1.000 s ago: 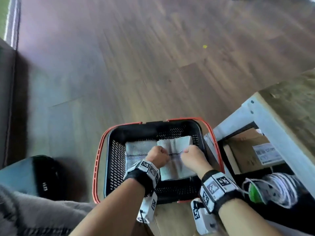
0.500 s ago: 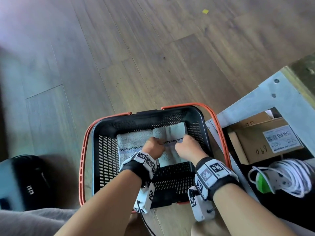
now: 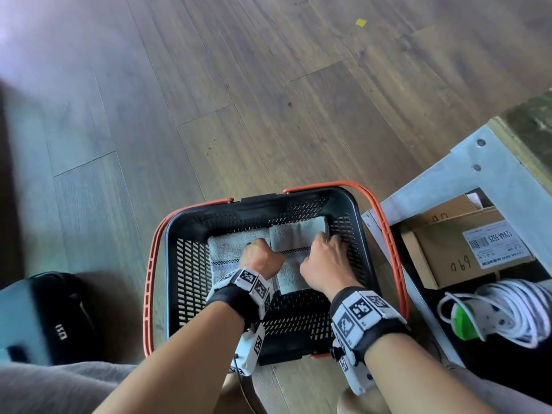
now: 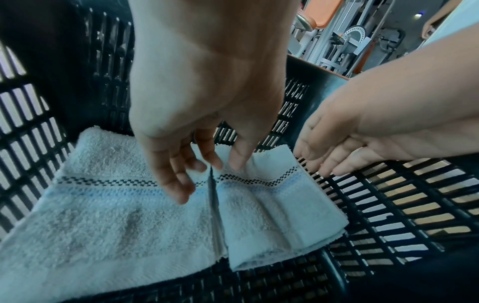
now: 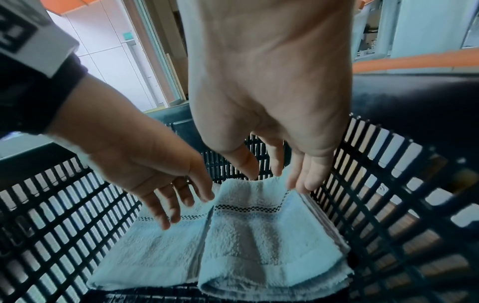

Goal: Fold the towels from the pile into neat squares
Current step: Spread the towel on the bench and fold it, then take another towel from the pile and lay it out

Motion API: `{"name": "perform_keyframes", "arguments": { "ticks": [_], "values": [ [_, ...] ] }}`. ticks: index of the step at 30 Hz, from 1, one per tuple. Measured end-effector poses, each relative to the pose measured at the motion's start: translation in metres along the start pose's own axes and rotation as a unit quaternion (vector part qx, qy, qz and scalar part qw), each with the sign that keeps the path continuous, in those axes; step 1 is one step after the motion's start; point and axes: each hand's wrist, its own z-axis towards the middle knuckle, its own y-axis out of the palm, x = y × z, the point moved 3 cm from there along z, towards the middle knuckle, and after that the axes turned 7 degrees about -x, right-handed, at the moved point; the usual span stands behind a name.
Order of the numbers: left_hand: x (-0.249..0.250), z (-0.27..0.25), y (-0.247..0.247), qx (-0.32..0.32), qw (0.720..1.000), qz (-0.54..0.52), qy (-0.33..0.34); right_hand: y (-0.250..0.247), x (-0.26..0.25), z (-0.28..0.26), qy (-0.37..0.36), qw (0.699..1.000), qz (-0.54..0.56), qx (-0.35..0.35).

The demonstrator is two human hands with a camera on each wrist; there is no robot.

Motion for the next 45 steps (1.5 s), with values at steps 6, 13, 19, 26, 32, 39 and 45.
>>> {"name": "perform_keyframes", "arguments": {
  "ticks": [6, 13, 19, 26, 32, 39, 45],
  "values": [
    [-0.003, -0.003, 0.010, -0.101, 0.993, 0.064, 0.013, -0.001, 0.007, 0.007, 0.072, 0.990, 0.056, -0.108],
    [0.009, -0.002, 0.025, -0.112, 0.985, 0.106, 0.075, 0.005, 0.012, 0.021, 0.074, 0.984, 0.091, -0.135],
    [0.015, -0.019, 0.023, -0.123, 0.984, 0.114, 0.067, -0.009, 0.010, 0.000, 0.064, 0.987, 0.100, -0.111],
    [0.043, -0.076, -0.026, -0.059, 0.985, 0.105, 0.125, -0.058, -0.016, -0.066, -0.026, 0.989, 0.145, 0.002],
    [0.086, -0.183, -0.082, 0.024, 0.973, 0.087, 0.210, -0.117, -0.038, -0.161, -0.084, 0.975, 0.168, 0.116],
    [0.113, -0.303, -0.107, 0.131, 0.936, 0.054, 0.321, -0.160, -0.044, -0.281, -0.110, 0.937, 0.223, 0.247],
    [0.137, -0.363, -0.113, 0.180, 0.904, 0.014, 0.388, -0.184, -0.035, -0.342, -0.092, 0.901, 0.233, 0.353]
  ]
}}
